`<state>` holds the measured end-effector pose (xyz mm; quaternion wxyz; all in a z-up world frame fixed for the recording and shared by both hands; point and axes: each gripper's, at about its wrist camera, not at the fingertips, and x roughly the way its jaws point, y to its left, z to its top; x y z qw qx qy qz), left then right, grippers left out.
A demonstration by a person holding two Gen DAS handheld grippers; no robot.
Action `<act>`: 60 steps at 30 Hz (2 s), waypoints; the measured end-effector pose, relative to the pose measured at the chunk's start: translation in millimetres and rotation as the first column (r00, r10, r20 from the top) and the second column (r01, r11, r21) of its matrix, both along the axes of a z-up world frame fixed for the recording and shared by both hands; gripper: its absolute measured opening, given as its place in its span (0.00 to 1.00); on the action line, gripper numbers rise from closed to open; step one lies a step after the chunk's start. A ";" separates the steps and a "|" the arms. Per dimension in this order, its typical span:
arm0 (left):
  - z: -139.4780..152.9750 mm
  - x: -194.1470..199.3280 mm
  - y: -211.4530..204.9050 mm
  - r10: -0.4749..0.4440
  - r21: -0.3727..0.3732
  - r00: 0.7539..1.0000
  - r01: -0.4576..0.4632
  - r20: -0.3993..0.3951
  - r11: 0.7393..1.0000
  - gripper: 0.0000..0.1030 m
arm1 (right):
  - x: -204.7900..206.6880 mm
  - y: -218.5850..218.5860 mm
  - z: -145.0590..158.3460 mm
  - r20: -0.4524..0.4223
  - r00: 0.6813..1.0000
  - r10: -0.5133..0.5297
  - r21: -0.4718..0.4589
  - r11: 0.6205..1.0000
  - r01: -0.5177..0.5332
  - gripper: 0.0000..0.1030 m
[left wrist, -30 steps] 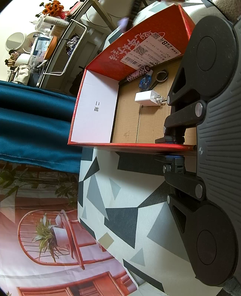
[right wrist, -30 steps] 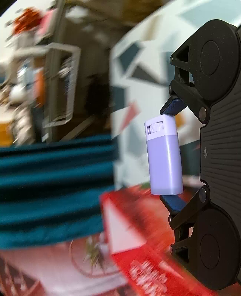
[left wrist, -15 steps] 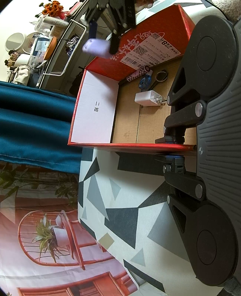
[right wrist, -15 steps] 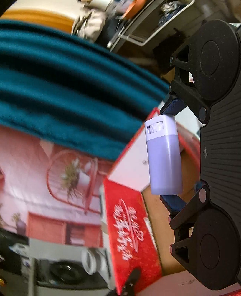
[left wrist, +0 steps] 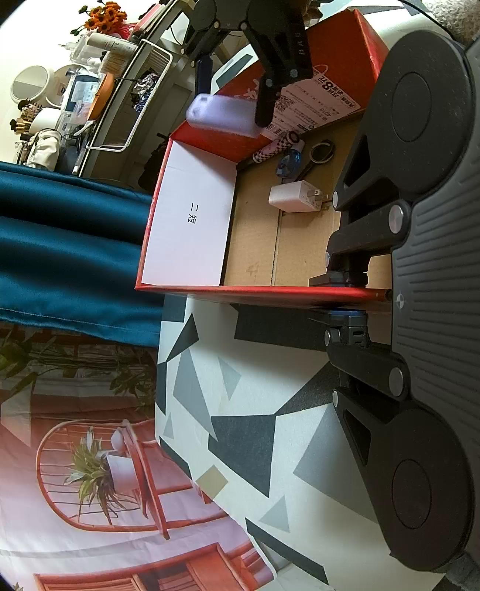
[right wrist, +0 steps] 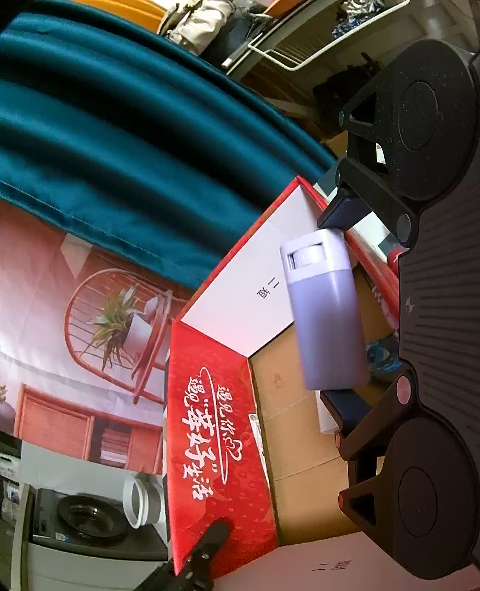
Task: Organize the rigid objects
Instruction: 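Carry the lavender case into the red box and release it, then reach the right tool to the red-capped white marker and grasp it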
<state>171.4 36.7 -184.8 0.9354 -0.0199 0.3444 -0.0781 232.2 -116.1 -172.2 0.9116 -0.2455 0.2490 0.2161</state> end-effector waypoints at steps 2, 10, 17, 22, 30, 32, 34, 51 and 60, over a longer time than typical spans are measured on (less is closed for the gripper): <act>0.0 0.0 0.0 0.000 0.000 1.000 0.000 0.000 1.000 0.11 | -0.6 -1.9 -0.5 0.002 1.000 -0.007 0.011 1.000 0.007 0.85; 0.5 -0.5 0.1 0.000 -0.001 1.000 0.000 0.000 1.000 0.11 | -3.2 -9.2 0.3 0.006 1.000 -0.029 0.037 0.999 0.028 0.80; 0.3 -0.4 0.1 0.000 0.000 1.000 0.000 0.000 1.000 0.11 | -9.5 -25.7 10.3 0.056 0.994 -0.092 0.111 0.990 0.086 0.72; 0.3 -0.4 0.0 0.000 0.000 1.000 0.000 0.000 1.000 0.11 | -9.0 -54.8 19.1 0.055 0.980 -0.190 0.235 0.957 0.172 0.63; 0.2 -0.3 0.1 0.000 0.000 1.000 0.000 0.000 1.000 0.11 | -6.5 -112.0 5.7 -0.026 0.911 -0.411 0.383 0.838 0.389 0.51; 0.3 -0.4 0.0 0.001 -0.001 1.000 -0.001 0.000 1.000 0.11 | -5.7 -116.8 -3.2 -0.044 0.897 -0.441 0.379 0.823 0.423 0.49; 0.2 -0.3 0.0 0.000 0.001 1.000 0.000 0.001 1.000 0.11 | -3.6 -116.0 -14.8 -0.074 0.890 -0.450 0.369 0.816 0.444 0.46; 0.3 -0.9 -0.8 0.003 0.009 1.000 -0.003 0.000 1.000 0.11 | 8.6 -75.4 -97.5 -0.278 0.821 -0.498 0.281 0.775 0.566 0.21; 0.3 -0.7 -0.9 0.003 0.010 1.000 -0.003 -0.001 1.000 0.11 | -10.1 -83.5 -97.9 -0.270 0.800 -0.535 0.312 0.738 0.599 0.14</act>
